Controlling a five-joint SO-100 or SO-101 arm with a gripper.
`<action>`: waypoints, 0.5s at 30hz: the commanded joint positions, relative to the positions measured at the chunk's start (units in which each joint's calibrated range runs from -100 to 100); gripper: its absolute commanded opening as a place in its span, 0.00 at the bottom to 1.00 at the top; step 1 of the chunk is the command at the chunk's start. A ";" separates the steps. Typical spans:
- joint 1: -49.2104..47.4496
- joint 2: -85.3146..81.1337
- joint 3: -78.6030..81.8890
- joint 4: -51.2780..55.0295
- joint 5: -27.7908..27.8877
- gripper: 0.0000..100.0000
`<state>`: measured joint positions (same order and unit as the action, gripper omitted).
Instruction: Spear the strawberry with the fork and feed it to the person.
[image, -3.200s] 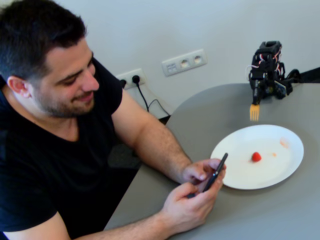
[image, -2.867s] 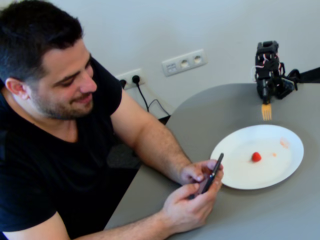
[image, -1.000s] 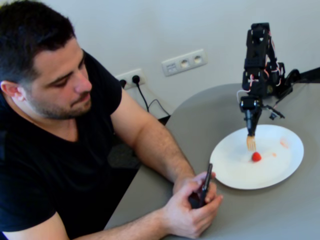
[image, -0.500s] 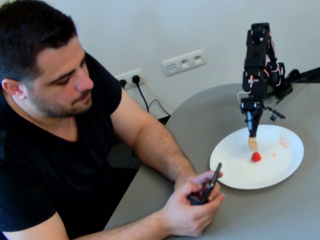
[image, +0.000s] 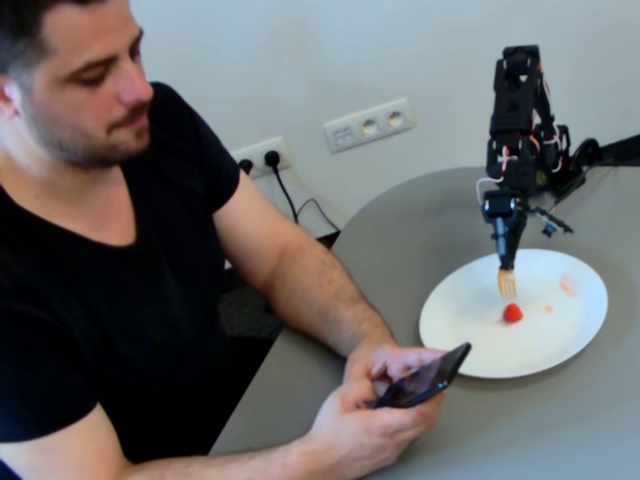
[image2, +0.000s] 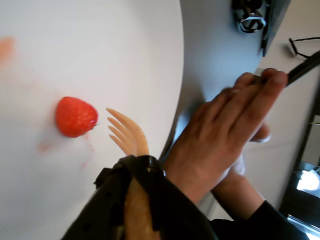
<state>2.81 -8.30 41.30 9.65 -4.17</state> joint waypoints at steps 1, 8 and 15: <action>-0.12 0.80 0.08 -3.91 0.24 0.01; 0.10 3.43 -0.64 -2.43 -0.13 0.01; 0.10 1.31 -3.43 2.79 -0.18 0.01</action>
<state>2.89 -4.51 40.40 12.05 -4.17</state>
